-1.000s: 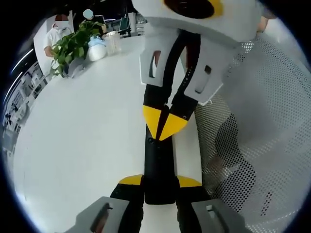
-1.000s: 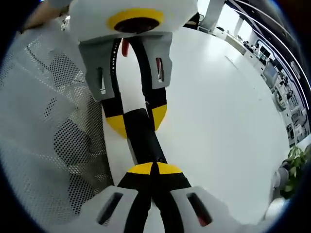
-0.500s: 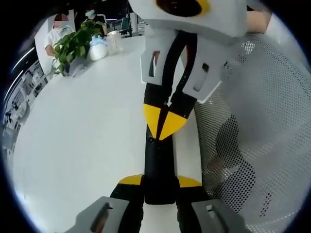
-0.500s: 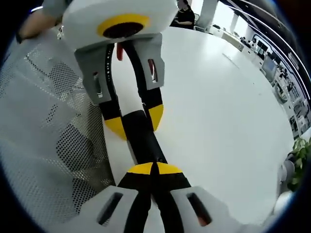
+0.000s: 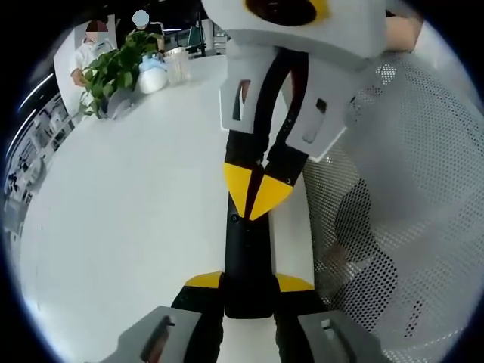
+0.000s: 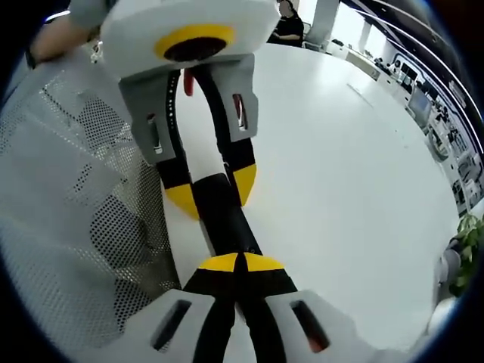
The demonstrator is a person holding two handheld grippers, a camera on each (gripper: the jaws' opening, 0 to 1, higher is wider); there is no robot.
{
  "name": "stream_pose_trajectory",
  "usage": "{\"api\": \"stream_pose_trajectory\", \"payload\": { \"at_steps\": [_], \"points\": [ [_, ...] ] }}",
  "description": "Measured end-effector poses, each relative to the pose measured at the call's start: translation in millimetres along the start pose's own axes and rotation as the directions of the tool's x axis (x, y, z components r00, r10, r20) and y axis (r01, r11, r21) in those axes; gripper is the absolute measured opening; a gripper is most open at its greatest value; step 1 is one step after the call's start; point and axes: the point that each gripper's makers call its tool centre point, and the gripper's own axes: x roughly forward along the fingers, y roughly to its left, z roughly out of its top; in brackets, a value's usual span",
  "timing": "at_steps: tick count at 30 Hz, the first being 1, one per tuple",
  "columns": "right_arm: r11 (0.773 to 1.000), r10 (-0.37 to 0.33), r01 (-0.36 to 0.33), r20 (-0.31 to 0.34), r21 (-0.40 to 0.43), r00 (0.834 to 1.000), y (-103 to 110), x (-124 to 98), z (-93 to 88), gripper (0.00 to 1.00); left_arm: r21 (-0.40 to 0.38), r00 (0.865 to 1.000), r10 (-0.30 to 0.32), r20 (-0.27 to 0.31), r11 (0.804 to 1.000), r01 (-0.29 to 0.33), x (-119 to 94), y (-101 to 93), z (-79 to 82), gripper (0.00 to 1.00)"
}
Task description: Press the specified remote control buttons in sequence, fully releasing each button before pressing the next.
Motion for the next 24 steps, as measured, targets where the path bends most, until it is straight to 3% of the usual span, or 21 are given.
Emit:
{"api": "stream_pose_trajectory", "payload": {
  "at_steps": [24],
  "points": [
    [0.999, 0.011, -0.011, 0.005, 0.048, 1.000, -0.7, -0.1, -0.2, 0.00, 0.003, 1.000, 0.000, -0.002, 1.000, 0.000, -0.1, 0.3, 0.2, 0.24]
  ]
}}
